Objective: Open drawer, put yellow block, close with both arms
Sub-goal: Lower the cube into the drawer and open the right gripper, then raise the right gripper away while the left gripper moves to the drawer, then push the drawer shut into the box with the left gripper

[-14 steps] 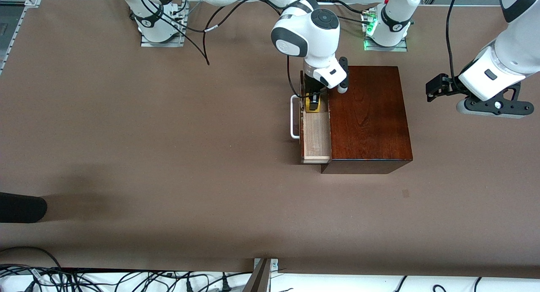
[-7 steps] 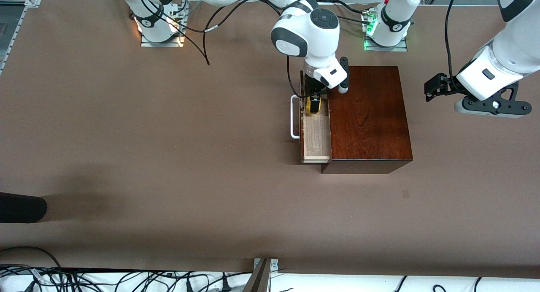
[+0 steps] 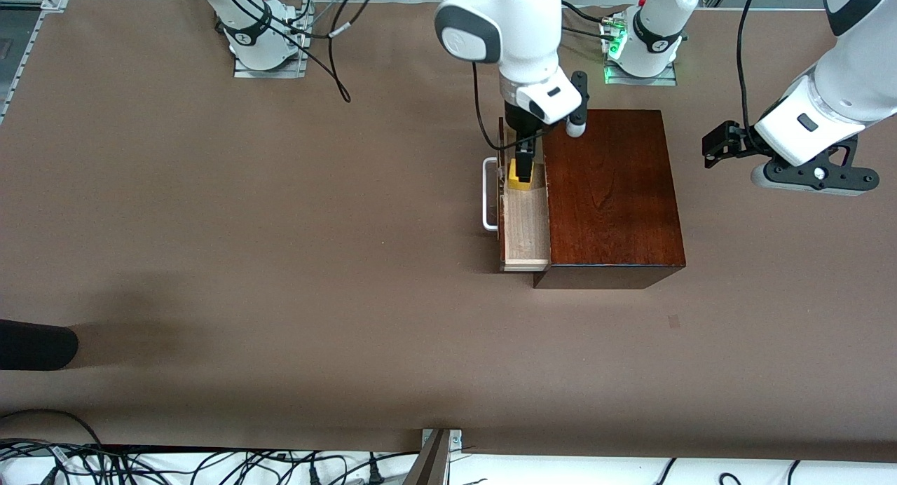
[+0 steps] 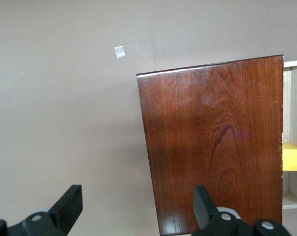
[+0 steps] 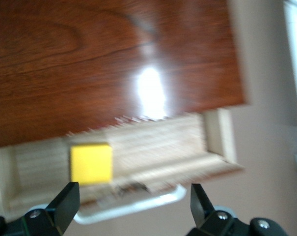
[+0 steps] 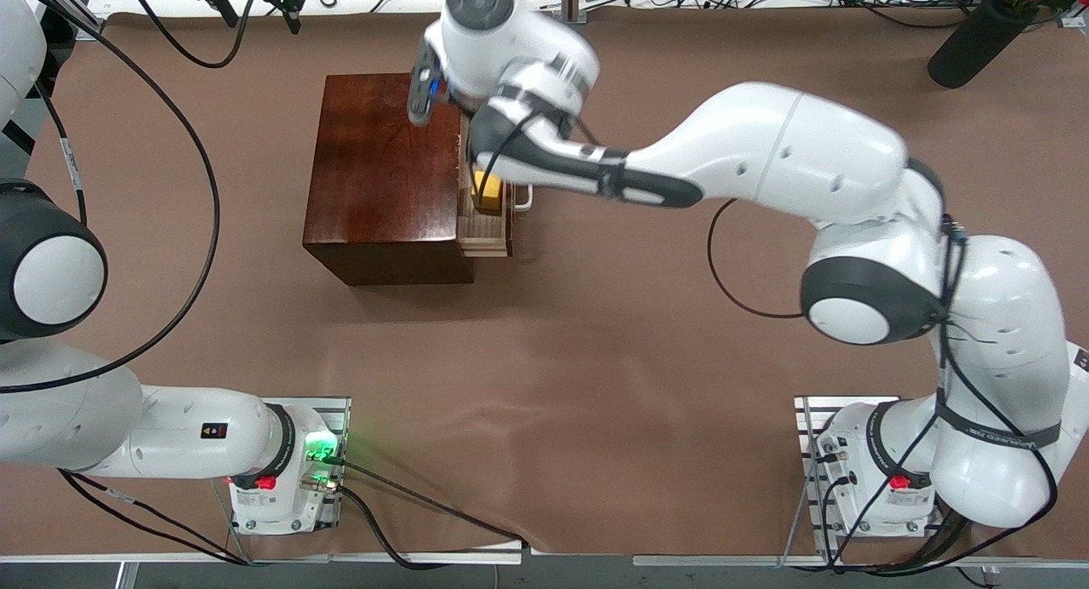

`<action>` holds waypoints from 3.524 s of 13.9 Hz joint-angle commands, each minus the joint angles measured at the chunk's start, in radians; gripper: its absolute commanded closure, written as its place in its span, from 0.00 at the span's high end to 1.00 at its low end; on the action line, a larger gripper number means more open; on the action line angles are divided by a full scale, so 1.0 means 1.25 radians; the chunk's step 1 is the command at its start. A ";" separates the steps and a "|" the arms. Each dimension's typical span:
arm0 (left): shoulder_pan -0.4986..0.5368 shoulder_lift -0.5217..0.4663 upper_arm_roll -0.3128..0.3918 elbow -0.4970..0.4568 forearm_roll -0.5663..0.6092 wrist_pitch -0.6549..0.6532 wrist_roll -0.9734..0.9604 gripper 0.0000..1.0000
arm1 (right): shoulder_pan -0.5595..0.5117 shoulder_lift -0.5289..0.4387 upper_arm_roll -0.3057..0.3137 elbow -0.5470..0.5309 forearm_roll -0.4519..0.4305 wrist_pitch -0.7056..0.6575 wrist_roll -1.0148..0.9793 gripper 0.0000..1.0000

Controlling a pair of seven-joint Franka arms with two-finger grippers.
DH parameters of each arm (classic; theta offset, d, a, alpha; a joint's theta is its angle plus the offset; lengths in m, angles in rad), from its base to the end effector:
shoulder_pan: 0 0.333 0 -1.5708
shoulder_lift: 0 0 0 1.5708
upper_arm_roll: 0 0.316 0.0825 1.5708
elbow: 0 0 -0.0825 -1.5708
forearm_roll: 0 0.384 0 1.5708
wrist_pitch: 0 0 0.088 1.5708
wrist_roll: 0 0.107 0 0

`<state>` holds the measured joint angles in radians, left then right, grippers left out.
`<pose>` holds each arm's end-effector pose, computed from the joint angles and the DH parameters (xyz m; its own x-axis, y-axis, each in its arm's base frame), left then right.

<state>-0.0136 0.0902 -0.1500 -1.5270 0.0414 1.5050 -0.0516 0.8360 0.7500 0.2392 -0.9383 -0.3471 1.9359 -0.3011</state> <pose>0.5670 -0.0850 0.5893 0.9880 -0.1090 -0.1093 -0.1133 -0.9930 -0.0336 0.4508 0.6343 0.4723 0.1688 0.9674 0.1889 0.9446 -0.2135 0.2493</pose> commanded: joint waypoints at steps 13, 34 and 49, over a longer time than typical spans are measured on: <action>-0.104 0.200 -0.238 0.127 -0.130 0.040 0.182 1.00 | -0.504 -0.433 -0.128 -0.300 0.339 -0.220 0.037 1.00; -0.317 0.519 -0.231 0.085 0.182 0.292 0.651 1.00 | -0.508 -0.550 -0.275 -0.550 0.243 -0.142 0.157 1.00; -0.220 0.516 -0.220 0.067 0.217 0.136 0.659 1.00 | -0.518 -0.534 -0.280 -0.534 0.256 -0.145 0.162 1.00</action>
<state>-0.3202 0.7518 -0.4258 -1.4218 0.2787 1.6933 0.7538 0.1898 0.0842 -0.1180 -1.6199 -0.0307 1.7614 -0.1144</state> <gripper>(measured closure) 0.000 0.000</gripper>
